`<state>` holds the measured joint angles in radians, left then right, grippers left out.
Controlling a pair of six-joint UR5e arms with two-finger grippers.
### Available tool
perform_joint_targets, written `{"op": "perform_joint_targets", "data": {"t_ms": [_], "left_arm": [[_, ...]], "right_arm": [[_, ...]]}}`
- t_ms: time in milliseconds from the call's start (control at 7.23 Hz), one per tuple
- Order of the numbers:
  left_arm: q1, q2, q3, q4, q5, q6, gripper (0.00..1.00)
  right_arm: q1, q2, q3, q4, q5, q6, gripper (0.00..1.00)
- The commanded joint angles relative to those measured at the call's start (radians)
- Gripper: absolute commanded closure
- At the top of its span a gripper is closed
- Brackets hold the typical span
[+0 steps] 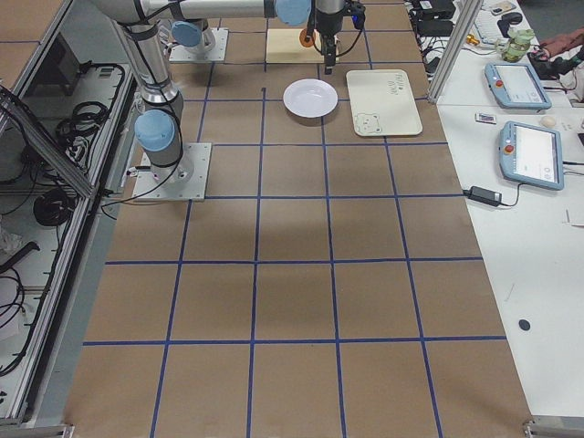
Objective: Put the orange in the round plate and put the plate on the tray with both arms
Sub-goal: 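Carry the orange with the left gripper over the white bowl and release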
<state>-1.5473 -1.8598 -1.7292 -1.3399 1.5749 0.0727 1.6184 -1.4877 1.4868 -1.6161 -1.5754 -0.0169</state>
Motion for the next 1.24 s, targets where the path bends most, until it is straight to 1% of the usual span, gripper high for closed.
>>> {"op": "perform_joint_targets", "data": {"t_ms": [0, 277, 415, 553, 830, 1106], "left_arm": [[-0.064, -0.021, 0.063, -0.004, -0.148, -0.195, 1.0], [-0.207, -0.056, 0.063, 0.14, -0.148, -0.456, 1.0], [-0.285, -0.074, 0.063, 0.222, -0.139, -0.645, 1.0], [-0.334, -0.099, 0.063, 0.266, -0.136, -0.748, 1.0], [-0.381, -0.131, 0.063, 0.269, -0.141, -0.917, 1.0], [-0.41, -0.174, 0.06, 0.269, -0.147, -0.955, 1.0]], "right_arm": [[0.0, 0.0, 0.0, 0.001, 0.0, 0.0, 0.0], [0.0, 0.001, 0.001, 0.001, 0.0, -0.002, 0.0], [0.0, 0.001, 0.001, 0.001, 0.0, -0.002, 0.0], [0.0, 0.001, 0.001, 0.001, -0.002, -0.002, 0.0], [0.0, 0.001, 0.001, 0.002, -0.002, -0.003, 0.0], [0.0, 0.001, 0.001, 0.001, 0.0, -0.002, 0.0]]}}
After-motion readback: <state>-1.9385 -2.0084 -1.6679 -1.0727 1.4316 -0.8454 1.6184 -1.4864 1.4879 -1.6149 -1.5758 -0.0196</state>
